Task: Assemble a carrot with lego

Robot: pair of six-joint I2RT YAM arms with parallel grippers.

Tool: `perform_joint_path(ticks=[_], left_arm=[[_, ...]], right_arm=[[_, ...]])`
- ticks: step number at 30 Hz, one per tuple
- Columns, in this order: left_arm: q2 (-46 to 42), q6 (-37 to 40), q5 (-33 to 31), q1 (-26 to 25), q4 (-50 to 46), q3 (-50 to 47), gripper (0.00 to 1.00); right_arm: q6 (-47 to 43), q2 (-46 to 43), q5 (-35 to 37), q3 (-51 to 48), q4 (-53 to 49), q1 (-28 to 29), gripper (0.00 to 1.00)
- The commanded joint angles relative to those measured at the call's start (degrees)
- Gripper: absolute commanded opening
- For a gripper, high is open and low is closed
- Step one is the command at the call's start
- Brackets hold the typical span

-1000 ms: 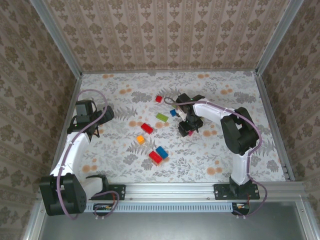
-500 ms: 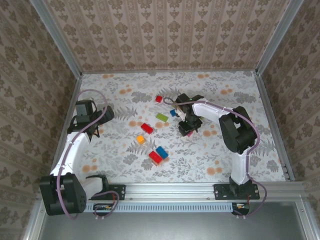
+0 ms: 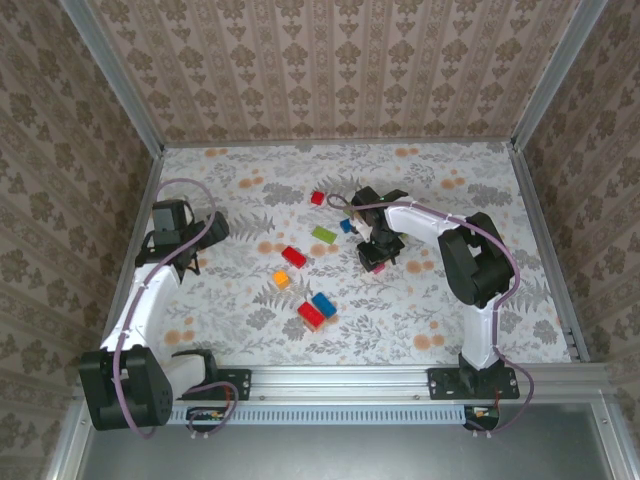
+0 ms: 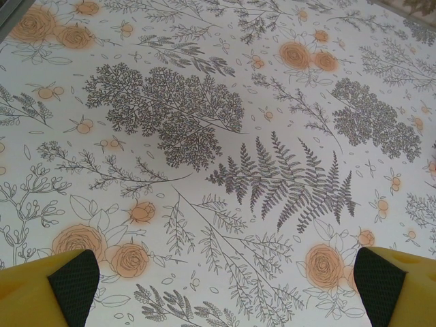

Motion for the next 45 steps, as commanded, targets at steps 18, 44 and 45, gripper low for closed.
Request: perform_joint_path(ticks=[18,44,45], left_arm=[[0.6,0.4,0.8,-0.2,0.0,1.5,1.00],[0.5,0.5,0.9,-0.4,-0.1,1.6,1.00],[0.5,0.4,0.9,-0.4,-0.2,1.5,1.00]], right_arm=[[0.0,1.6,-1.9,0.4,-0.3,-0.2,0.41],[15.2,-17.5,-3.6,-0.5,-10.5,19.6,0.34],[15.8,-17.8,-3.4,0.2,-11.0,21.0,0.34]])
